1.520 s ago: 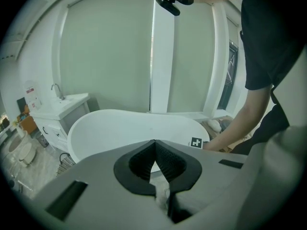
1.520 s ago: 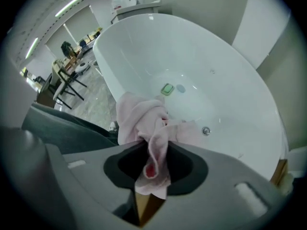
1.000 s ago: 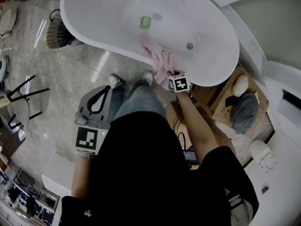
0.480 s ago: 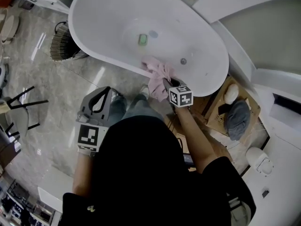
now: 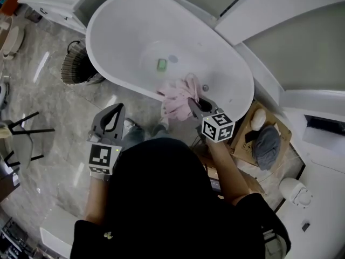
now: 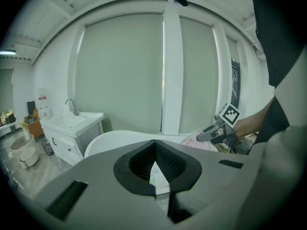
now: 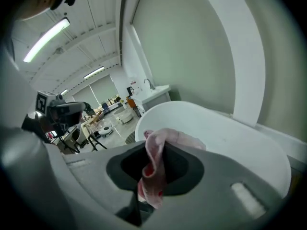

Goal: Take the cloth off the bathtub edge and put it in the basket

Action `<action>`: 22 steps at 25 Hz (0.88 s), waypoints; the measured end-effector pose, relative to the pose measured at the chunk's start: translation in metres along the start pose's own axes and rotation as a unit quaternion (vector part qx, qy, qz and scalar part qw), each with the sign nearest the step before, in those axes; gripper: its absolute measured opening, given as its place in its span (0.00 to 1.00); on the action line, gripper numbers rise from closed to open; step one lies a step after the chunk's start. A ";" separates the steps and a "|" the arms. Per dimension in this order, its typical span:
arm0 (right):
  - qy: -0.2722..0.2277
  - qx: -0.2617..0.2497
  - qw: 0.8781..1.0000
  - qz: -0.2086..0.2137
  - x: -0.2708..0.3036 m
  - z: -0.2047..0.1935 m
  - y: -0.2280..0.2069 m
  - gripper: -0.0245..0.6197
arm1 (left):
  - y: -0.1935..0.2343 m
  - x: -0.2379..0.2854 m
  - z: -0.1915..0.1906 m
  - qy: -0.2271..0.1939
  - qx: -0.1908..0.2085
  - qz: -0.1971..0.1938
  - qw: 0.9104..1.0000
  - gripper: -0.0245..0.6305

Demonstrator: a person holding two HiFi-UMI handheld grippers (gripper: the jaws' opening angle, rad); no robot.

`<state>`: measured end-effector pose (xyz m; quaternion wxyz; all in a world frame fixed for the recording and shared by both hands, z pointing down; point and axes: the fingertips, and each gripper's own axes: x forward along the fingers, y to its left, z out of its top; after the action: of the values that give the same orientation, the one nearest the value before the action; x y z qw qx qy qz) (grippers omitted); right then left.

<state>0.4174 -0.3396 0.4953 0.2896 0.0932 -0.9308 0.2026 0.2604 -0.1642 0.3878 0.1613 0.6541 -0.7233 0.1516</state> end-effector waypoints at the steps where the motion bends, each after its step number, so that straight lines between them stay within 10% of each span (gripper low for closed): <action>1: -0.012 -0.006 1.000 0.005 -0.004 0.012 0.009 0.14 | 0.004 -0.003 0.003 -0.005 -0.001 0.003 1.000 0.05; 22: -0.131 -0.076 0.979 0.135 0.006 0.163 0.180 0.14 | 0.110 -0.104 0.002 -0.068 -0.063 0.113 0.989 0.05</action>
<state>0.2786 -0.2485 0.3178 0.1411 -0.0299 -0.9774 0.1546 0.1608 -0.0610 0.3401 0.1345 0.5653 -0.8101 0.0784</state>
